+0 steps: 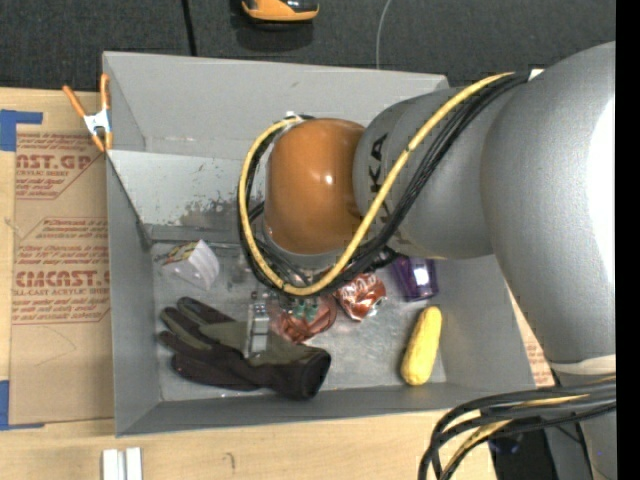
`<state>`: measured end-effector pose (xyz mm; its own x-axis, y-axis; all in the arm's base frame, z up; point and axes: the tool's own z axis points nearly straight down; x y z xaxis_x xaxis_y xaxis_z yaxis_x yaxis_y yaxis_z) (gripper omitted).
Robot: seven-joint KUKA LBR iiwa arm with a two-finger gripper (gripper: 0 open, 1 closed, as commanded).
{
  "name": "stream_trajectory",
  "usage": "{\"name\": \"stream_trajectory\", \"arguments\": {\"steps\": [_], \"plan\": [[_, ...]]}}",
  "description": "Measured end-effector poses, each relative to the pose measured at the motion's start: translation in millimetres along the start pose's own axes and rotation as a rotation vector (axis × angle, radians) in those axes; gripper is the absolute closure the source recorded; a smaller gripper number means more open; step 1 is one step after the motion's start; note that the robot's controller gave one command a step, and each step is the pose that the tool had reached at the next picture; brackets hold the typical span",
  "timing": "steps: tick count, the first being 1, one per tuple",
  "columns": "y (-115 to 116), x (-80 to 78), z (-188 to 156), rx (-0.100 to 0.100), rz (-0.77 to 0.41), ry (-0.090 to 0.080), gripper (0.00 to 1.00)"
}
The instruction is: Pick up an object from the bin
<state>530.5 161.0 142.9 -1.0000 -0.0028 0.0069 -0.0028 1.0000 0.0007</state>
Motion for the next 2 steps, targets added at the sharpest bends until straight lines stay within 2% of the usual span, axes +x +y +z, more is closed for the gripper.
{"name": "stream_trajectory", "arguments": {"steps": [1, 2], "plan": [[-1, -1.9, -5, -0.001, 0.002, -0.007, 0.00], [-22, 9.2, 33, -0.004, 0.023, -0.014, 0.00]]}}
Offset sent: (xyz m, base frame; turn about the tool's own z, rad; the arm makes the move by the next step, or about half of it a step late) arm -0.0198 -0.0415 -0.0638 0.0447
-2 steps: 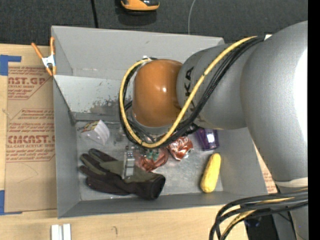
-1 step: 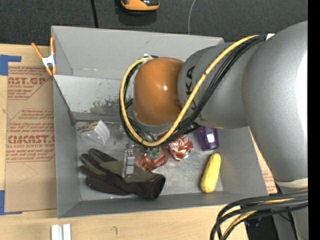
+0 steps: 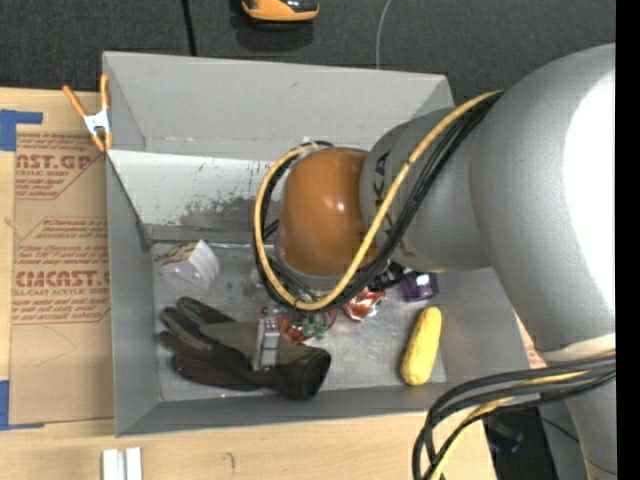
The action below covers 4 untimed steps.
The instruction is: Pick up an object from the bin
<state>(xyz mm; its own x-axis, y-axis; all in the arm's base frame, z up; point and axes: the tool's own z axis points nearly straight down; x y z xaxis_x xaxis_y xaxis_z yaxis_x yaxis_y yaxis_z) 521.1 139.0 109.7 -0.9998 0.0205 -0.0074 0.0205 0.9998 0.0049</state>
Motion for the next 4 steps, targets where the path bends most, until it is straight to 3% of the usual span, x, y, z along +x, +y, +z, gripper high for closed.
{"name": "stream_trajectory", "arguments": {"steps": [1, 2, 3, 4], "plan": [[-43, -29.1, 39, 0.002, -0.257, 0.006, 1.00], [-43, -29.1, 39, 0.002, -0.257, 0.006, 1.00], [-50, -24.4, 0, 0.003, -0.251, 0.016, 1.00], [-51, -49.6, -53, 0.005, -0.221, 0.009, 1.00]]}}
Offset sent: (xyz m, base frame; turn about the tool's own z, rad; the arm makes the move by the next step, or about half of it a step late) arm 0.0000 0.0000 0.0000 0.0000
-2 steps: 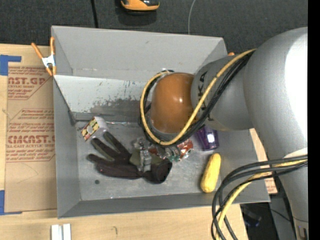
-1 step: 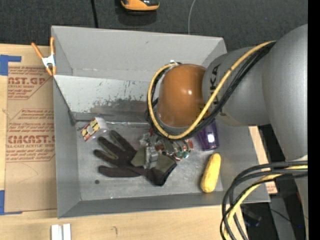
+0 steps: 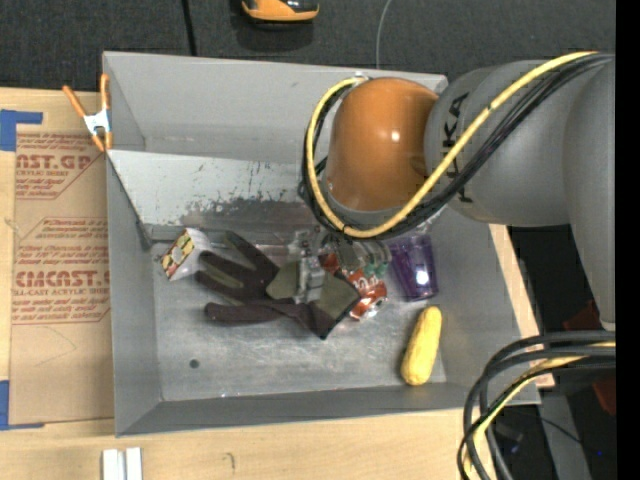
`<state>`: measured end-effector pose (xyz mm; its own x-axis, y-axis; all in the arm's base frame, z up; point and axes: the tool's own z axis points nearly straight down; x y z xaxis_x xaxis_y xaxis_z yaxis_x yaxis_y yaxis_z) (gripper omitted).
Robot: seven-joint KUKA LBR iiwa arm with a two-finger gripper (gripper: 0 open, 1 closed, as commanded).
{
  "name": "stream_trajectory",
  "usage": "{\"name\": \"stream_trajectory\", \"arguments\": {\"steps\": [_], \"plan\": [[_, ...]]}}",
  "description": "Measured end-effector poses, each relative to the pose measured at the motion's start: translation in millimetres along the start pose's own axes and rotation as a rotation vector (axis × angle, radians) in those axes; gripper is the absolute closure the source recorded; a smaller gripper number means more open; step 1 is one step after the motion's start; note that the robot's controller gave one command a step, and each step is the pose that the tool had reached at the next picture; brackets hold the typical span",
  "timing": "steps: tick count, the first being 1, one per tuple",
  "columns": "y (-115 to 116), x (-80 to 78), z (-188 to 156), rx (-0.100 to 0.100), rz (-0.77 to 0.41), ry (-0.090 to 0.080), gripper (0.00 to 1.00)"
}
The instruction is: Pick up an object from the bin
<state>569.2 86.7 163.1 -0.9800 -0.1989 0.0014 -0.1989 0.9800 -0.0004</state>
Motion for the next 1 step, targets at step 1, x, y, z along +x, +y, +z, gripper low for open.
{"name": "stream_trajectory", "arguments": {"steps": [1], "plan": [[2.8, 18.4, -62.5, 0.000, -0.001, 0.003, 1.00]]}}
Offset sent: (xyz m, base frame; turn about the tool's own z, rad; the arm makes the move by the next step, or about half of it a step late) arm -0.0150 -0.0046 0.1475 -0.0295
